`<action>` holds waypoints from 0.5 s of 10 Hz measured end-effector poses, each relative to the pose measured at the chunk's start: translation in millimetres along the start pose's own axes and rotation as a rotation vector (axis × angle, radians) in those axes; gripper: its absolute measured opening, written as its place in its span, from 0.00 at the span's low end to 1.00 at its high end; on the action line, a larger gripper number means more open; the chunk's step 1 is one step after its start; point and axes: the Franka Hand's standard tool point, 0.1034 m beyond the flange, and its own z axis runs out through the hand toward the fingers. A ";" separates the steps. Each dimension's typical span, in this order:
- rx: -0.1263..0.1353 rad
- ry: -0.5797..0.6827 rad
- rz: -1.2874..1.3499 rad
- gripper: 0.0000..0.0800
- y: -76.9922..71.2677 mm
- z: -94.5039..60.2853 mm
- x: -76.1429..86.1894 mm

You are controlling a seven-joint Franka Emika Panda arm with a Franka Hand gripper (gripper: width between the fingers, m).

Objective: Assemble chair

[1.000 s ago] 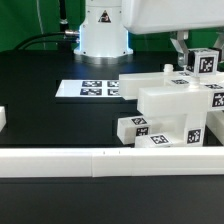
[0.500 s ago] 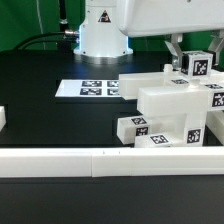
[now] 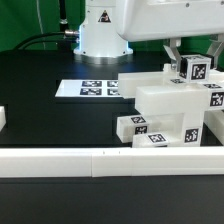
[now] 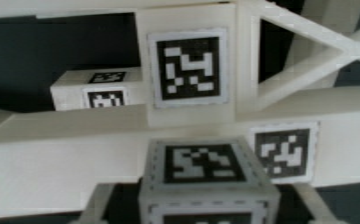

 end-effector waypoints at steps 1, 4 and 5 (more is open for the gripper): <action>-0.003 0.009 -0.004 0.36 1.6 -0.1 1.7; -0.006 0.019 -0.008 0.36 4.0 -0.4 3.3; -0.006 0.019 -0.008 0.36 4.1 -0.4 3.3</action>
Offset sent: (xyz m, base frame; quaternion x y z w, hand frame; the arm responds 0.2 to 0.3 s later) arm 0.0000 0.0000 0.0000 0.0000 0.0000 0.0000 1.0000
